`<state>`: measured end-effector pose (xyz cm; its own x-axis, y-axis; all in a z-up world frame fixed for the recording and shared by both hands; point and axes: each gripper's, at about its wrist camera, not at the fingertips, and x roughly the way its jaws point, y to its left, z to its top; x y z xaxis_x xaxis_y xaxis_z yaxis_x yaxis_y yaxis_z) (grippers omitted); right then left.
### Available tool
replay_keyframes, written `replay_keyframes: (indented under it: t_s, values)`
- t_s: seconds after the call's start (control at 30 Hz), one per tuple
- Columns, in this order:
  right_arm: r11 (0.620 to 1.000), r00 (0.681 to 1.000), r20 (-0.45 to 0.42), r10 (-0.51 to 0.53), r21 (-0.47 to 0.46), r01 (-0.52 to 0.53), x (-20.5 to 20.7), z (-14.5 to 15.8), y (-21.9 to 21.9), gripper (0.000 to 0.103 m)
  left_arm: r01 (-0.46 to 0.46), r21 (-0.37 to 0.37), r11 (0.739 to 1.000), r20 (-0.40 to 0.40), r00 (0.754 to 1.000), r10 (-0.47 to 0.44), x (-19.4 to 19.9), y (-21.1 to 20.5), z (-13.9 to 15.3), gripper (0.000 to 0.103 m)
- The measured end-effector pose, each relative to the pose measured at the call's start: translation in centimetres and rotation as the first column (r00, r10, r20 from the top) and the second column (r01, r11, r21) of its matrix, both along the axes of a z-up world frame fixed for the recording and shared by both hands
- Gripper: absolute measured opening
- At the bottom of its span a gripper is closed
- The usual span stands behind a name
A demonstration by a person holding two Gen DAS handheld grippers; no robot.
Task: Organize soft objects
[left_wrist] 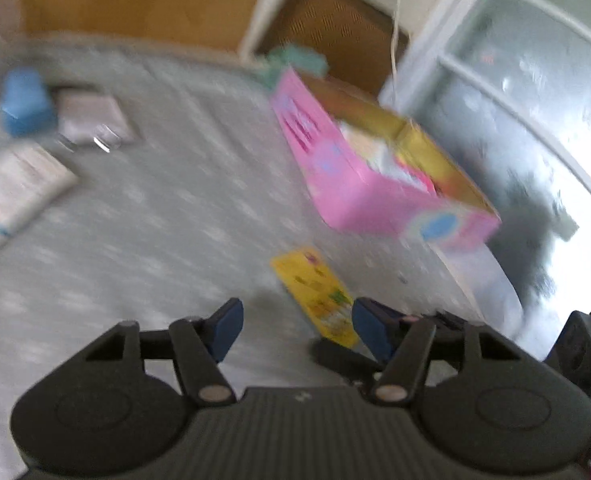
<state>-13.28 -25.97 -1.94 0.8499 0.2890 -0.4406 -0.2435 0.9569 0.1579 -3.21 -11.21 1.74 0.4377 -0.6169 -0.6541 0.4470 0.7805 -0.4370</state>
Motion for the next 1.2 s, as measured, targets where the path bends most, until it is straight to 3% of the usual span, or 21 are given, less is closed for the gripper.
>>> replay_keyframes:
  t_s: [0.03,0.07,0.13,0.2,0.33,0.47,0.53,0.57,0.67,0.73,0.77,0.83,0.93,1.03,1.2]
  values:
    - [0.999,1.0,-0.004,0.002,0.043,-0.002,-0.1,-0.1,-0.6,0.059,0.005,0.002,1.0,-0.032,0.999,-0.005,0.3,-0.8,-0.5,0.062]
    - [0.995,1.0,-0.013,0.005,0.099,-0.003,-0.1,-0.1,-1.4,0.059,-0.004,-0.004,1.0,-0.008,1.0,0.004,0.2,-1.3,-0.6,0.061]
    - [0.964,0.999,-0.043,0.025,0.265,-0.013,0.0,-0.3,-3.5,0.059,0.023,-0.009,1.0,-0.038,0.999,-0.024,0.5,-2.6,-0.8,0.032]
    - [0.936,0.998,-0.054,0.038,0.352,-0.017,0.0,-0.6,-4.6,0.059,0.037,-0.036,0.999,-0.034,0.999,-0.038,0.6,-3.2,-0.3,0.027]
    - [0.947,0.998,0.062,-0.012,0.321,-0.008,-1.2,1.5,-5.2,0.059,0.08,-0.053,0.995,0.082,0.994,-0.075,0.4,-5.0,3.4,0.027]
    - [0.967,0.973,0.212,-0.091,0.251,0.036,-0.5,4.4,-6.4,0.059,0.118,-0.029,0.993,0.161,0.981,-0.112,2.6,-8.5,7.4,0.032]
    - [0.968,0.959,0.251,-0.133,0.239,0.072,0.8,5.2,-7.6,0.059,0.127,0.013,0.992,0.206,0.97,-0.127,3.8,-10.8,8.5,0.053]
    - [0.965,0.954,0.256,-0.158,0.244,0.094,1.7,5.5,-8.3,0.059,0.118,0.036,0.992,0.229,0.965,-0.123,4.3,-11.9,8.8,0.057]
    - [0.961,0.929,0.268,-0.256,0.178,0.213,5.5,4.9,-9.8,0.065,0.022,0.105,0.994,0.316,0.947,-0.055,5.3,-13.8,8.6,0.058]
    - [0.95,0.927,0.215,-0.307,0.124,0.286,7.6,3.9,-10.6,0.065,-0.009,0.087,0.996,0.337,0.941,-0.02,4.7,-12.5,8.2,0.058]
    - [0.944,0.929,0.185,-0.321,0.145,0.298,7.8,3.5,-11.1,0.065,-0.01,0.067,0.998,0.34,0.94,-0.014,4.2,-11.3,7.9,0.058]
    - [0.936,0.927,0.211,-0.311,0.236,0.261,6.3,2.7,-11.9,0.065,-0.045,0.06,0.997,0.367,0.93,0.02,3.3,-8.2,7.2,0.06]
    - [0.941,0.916,0.255,-0.31,0.221,0.257,4.6,2.6,-11.4,0.064,-0.162,0.097,0.982,0.351,0.929,0.119,3.0,-3.2,5.4,0.062]
    - [0.954,0.927,0.273,-0.256,0.228,0.196,4.1,3.3,-10.4,0.058,-0.28,0.124,0.952,0.284,0.929,0.236,3.3,2.3,3.2,0.061]
    - [0.986,0.96,0.269,-0.074,0.162,0.031,5.5,5.1,-5.7,0.055,-0.442,0.187,0.878,0.31,0.874,0.374,2.5,9.5,0.7,0.061]
